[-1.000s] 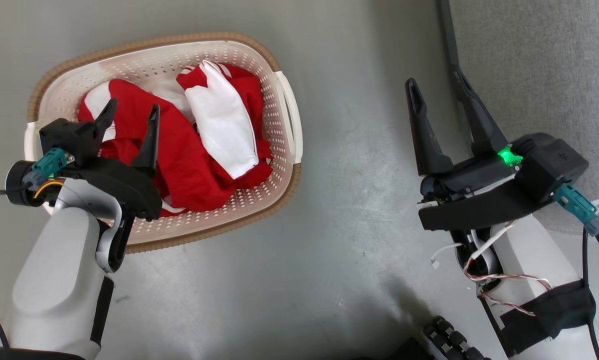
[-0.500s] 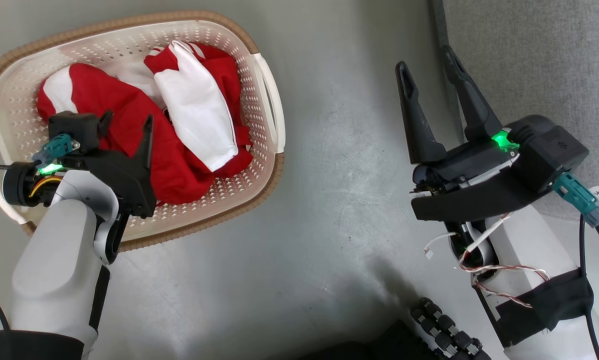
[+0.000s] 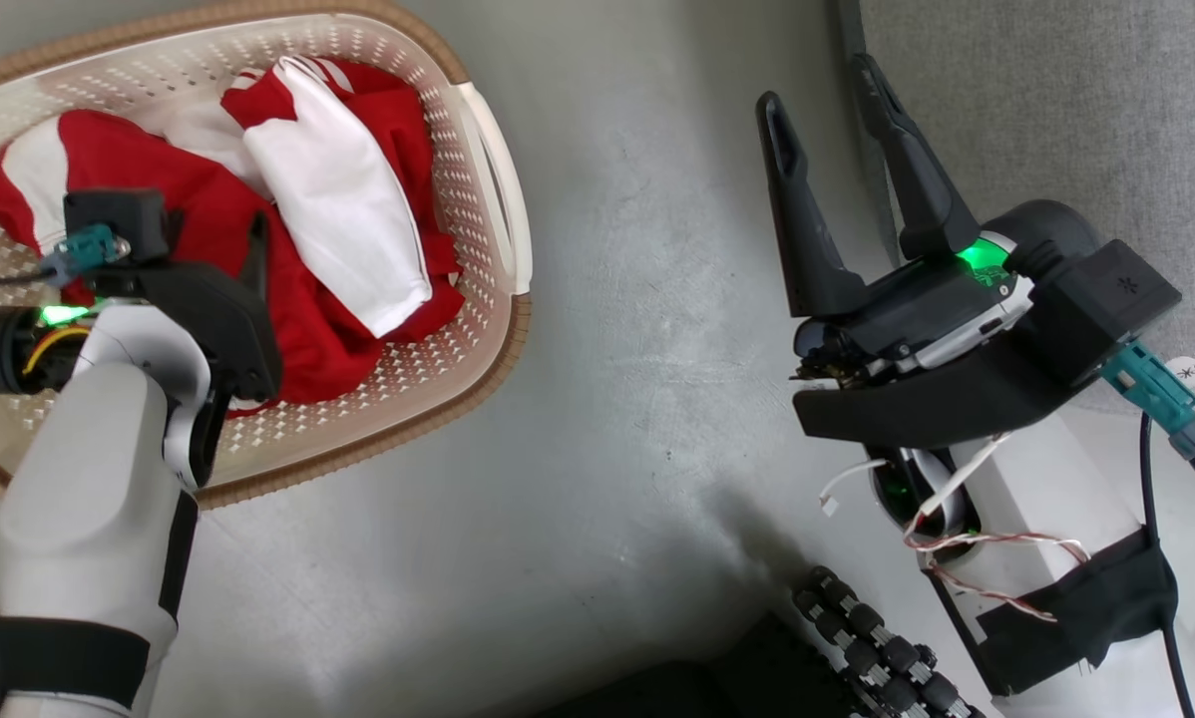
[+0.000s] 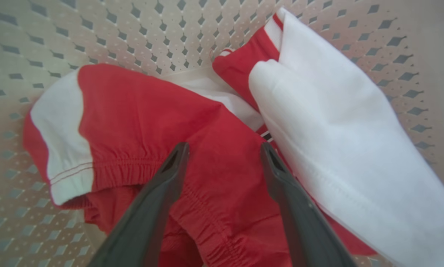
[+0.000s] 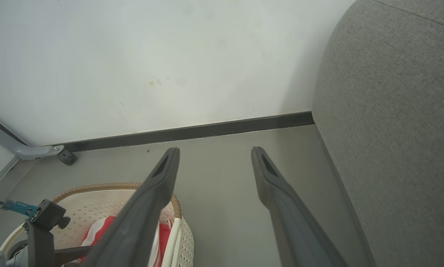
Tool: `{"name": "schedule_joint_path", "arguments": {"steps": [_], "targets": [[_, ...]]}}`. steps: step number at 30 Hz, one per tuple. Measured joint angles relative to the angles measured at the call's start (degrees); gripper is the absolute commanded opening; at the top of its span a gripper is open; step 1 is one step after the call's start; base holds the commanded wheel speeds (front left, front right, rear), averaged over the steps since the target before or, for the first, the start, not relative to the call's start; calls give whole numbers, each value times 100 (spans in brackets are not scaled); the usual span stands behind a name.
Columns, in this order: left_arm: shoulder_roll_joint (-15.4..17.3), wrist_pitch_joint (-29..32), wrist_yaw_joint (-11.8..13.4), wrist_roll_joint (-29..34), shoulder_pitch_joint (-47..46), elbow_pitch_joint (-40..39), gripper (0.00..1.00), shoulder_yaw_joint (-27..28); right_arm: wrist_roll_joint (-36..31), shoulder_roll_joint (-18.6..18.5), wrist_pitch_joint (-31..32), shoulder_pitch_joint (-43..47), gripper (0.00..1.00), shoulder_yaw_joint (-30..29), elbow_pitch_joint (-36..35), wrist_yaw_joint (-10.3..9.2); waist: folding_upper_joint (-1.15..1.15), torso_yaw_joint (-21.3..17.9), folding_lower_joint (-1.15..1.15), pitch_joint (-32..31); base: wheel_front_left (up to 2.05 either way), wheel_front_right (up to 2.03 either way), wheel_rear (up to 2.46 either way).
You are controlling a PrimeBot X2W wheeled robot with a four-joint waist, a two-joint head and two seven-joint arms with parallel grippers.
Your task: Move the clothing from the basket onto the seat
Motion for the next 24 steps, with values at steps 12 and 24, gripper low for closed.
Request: {"name": "schedule_joint_path", "arguments": {"steps": [12, 24], "targets": [[43, 377, 200, 63, -294, 489, 100, -54, 154, 8, 0, -20, 100, 296, -120, -164, 0, -203, 0, 158, 0, 0, 0], [11, 699, 249, 219, -391, 864, 20, -204, 154, 9, -1, -20, 100, 301, -140, -264, 0, -299, 0, 164, 0, 0, 0]]}}
